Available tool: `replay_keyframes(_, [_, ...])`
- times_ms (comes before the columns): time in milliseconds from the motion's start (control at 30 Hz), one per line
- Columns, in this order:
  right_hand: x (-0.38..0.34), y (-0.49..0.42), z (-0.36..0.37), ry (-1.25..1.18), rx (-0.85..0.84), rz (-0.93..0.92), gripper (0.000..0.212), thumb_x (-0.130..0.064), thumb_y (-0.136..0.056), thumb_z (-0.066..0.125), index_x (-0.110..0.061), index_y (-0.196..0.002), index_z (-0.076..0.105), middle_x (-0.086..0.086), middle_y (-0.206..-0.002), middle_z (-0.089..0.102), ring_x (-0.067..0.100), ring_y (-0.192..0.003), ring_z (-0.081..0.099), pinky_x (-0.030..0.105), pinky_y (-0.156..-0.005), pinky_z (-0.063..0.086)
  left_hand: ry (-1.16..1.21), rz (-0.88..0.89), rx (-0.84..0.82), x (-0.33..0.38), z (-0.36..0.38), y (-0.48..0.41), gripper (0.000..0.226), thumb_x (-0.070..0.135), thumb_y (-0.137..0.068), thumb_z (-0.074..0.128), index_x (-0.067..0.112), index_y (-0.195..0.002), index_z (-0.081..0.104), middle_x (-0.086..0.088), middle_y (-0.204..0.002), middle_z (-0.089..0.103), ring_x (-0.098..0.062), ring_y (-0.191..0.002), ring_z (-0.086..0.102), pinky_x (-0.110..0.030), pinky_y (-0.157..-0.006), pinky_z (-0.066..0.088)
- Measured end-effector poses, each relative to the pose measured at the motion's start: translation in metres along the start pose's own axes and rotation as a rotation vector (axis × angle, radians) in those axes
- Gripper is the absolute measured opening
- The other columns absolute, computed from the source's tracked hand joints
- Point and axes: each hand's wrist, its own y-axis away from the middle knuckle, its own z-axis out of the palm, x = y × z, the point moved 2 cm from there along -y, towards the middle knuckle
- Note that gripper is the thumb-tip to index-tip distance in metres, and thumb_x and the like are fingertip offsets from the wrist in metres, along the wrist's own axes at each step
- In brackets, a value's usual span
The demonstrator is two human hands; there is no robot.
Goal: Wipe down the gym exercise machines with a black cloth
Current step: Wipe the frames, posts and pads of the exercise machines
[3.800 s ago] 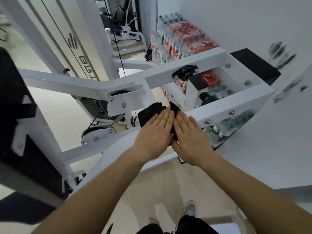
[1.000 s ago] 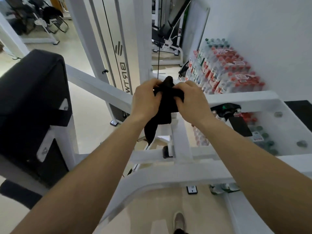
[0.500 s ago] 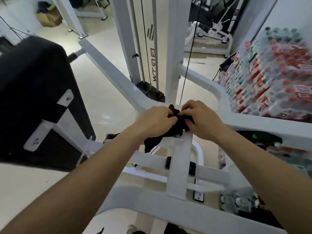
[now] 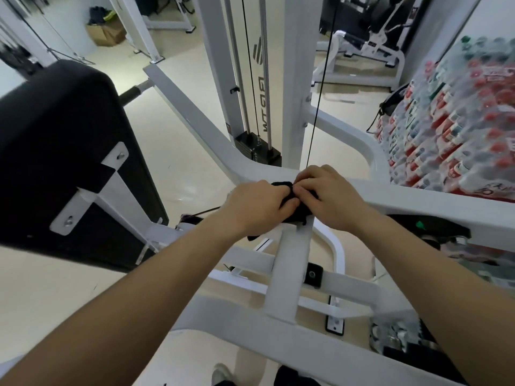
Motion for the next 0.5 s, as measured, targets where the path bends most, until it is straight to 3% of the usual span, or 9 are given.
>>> replay_keyframes(100, [0.007, -0.001, -0.010, -0.088, 0.076, -0.003, 0.013, -0.023, -0.096, 0.059, -0.018, -0.098, 0.071, -0.003, -0.105, 0.059, 0.018, -0.098, 0.055, 0.037, -0.092, 0.047, 0.080, 0.062, 0.205, -0.013, -0.001, 0.015, 0.029, 0.046, -0.100, 0.045, 0.031, -0.115, 0.065, 0.008, -0.096, 0.070, -0.019, -0.088, 0.063, -0.038, -0.071, 0.051])
replay_keyframes(233, [-0.001, -0.006, -0.020, -0.055, 0.211, -0.025, 0.009, -0.014, -0.093, 0.061, -0.015, -0.097, 0.070, -0.003, -0.099, 0.059, 0.018, -0.088, 0.058, 0.035, -0.084, 0.050, 0.181, -0.036, 0.418, -0.033, 0.007, 0.035, 0.040, 0.050, -0.093, 0.058, 0.028, -0.126, 0.061, 0.009, -0.117, 0.067, -0.017, -0.105, 0.059, -0.036, -0.089, 0.047])
replay_keyframes(367, [0.007, -0.012, -0.032, 0.031, 0.278, 0.038, 0.015, -0.011, -0.095, 0.056, -0.014, -0.101, 0.069, 0.000, -0.103, 0.061, 0.023, -0.090, 0.060, 0.039, -0.084, 0.050, 0.204, -0.094, 0.498, -0.036, 0.019, 0.049, 0.039, 0.049, -0.089, 0.053, 0.027, -0.120, 0.062, 0.009, -0.114, 0.066, -0.016, -0.101, 0.059, -0.035, -0.088, 0.048])
replay_keyframes(500, [0.012, -0.011, -0.037, 0.045, 0.379, 0.149, 0.030, -0.006, -0.092, 0.046, -0.020, -0.106, 0.068, 0.001, -0.106, 0.065, 0.024, -0.094, 0.060, 0.039, -0.087, 0.050, 0.193, -0.093, 0.676, -0.034, 0.017, 0.055, 0.019, 0.028, -0.090, 0.069, 0.025, -0.108, 0.073, 0.012, -0.108, 0.070, -0.014, -0.098, 0.059, -0.026, -0.076, 0.050])
